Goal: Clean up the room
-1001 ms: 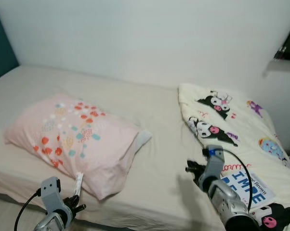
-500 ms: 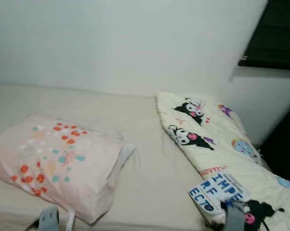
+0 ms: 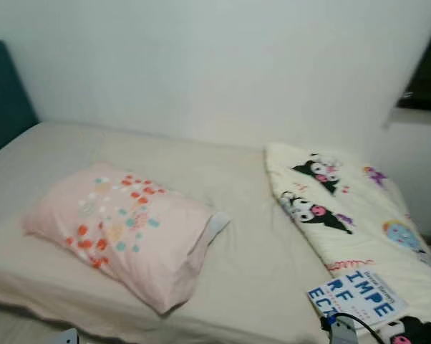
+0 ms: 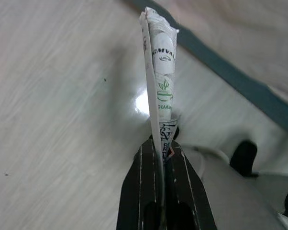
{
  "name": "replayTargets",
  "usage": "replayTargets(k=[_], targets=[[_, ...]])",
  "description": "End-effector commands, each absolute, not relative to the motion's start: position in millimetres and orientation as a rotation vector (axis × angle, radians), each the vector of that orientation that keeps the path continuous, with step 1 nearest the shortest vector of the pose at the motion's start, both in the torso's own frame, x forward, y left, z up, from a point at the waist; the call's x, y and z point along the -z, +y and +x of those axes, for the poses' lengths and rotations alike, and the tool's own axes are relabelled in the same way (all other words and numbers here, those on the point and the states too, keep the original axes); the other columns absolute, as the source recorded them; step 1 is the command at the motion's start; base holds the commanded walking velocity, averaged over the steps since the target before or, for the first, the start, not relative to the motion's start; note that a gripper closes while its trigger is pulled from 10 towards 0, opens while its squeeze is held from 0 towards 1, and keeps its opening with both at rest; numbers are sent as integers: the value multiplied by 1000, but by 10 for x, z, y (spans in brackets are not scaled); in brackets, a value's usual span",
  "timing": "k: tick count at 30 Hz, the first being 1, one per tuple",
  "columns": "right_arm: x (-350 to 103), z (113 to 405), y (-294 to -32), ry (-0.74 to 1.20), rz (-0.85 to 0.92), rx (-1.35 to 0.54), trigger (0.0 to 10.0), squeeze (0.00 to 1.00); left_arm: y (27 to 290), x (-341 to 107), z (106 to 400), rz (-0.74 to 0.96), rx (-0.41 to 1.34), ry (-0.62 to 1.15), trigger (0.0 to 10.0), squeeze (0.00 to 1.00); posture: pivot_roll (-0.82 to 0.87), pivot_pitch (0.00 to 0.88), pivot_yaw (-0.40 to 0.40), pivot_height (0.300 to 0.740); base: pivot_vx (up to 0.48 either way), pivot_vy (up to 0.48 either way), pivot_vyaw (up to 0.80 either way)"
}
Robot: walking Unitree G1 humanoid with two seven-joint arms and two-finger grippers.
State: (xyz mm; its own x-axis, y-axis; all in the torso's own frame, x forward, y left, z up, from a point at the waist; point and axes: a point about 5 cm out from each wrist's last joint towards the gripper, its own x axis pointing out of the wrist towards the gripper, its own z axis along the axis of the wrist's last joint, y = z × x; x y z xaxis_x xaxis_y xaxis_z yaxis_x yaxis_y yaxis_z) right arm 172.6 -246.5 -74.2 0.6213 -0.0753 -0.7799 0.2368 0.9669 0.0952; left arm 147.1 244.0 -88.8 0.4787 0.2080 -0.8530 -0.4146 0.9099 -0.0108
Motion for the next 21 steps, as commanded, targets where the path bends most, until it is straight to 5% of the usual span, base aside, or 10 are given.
replayTargets(k=[1, 21], targets=[[763, 1691, -2454, 893, 197, 178, 10000, 0, 2423, 903, 1447, -209, -374, 1019, 10000, 0, -2, 0, -82, 740, 0, 0, 775], [614, 1973, -2429, 785, 222, 110, 10000, 0, 2304, 898, 1534, -137, -287, 1017, 10000, 0, -8, 0, -76, 740, 0, 0, 769]])
